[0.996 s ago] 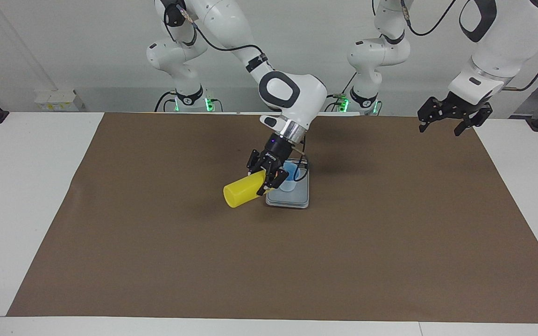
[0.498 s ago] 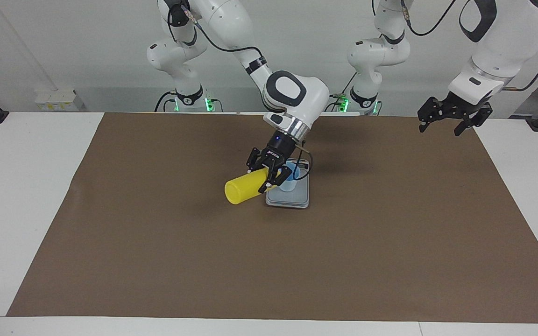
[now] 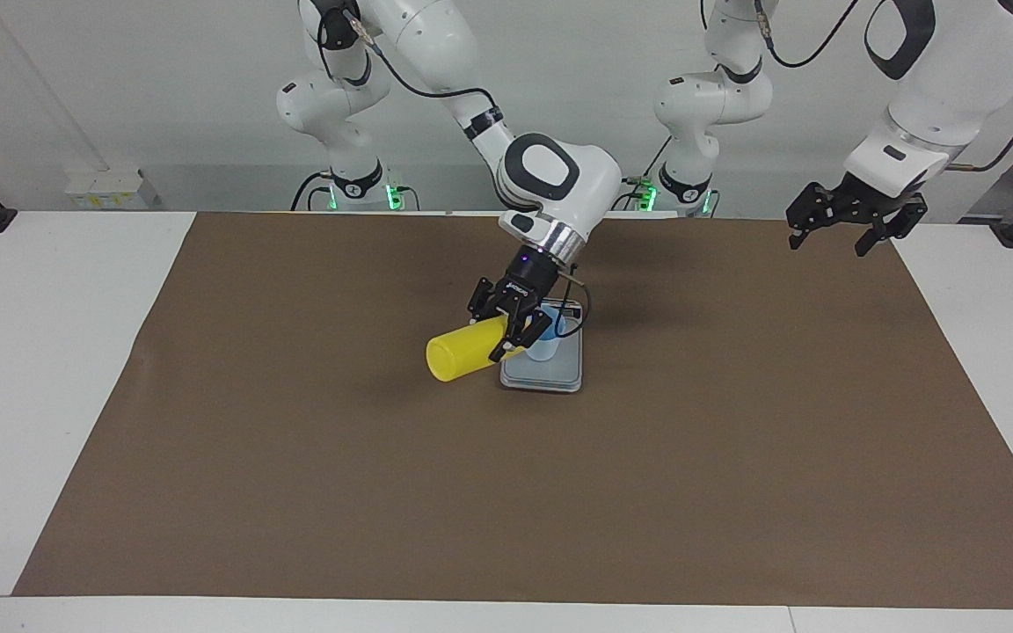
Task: Pour seasoning into cup on scale with both arms
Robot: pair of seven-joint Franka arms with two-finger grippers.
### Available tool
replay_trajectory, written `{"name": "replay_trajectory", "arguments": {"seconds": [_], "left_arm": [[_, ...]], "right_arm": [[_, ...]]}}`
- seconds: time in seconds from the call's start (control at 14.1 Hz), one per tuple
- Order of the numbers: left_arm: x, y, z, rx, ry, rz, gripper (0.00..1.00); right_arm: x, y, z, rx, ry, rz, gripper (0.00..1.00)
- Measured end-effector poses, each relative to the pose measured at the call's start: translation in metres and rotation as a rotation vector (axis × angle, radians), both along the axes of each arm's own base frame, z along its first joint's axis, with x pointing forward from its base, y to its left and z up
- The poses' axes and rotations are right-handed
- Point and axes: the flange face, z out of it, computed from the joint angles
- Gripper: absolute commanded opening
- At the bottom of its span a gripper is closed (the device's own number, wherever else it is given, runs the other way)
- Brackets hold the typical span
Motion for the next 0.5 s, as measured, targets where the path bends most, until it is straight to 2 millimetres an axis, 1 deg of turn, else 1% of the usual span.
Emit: {"name": "replay_trajectory", "arguments": {"seconds": [0.07, 0.21, 0.36, 0.5], "left_arm": [[0.0, 0.0, 0.0, 0.0, 0.0, 0.0, 1.0], [0.0, 0.0, 0.0, 0.0, 0.0, 0.0, 1.0], [0.0, 0.0, 0.0, 0.0, 0.0, 0.0, 1.0], [0.0, 0.0, 0.0, 0.0, 0.0, 0.0, 1.0]], "right_arm": [[0.001, -0.002, 0.002, 0.016, 0.003, -0.013, 0.0], [0.008, -0.013, 0.015, 0.065, 0.012, -0.052, 0.0], [0.017, -0.033, 0.036, 0.182, 0.049, -0.129, 0.0], [0.026, -0.057, 0.057, 0.29, 0.115, -0.205, 0.0]]}}
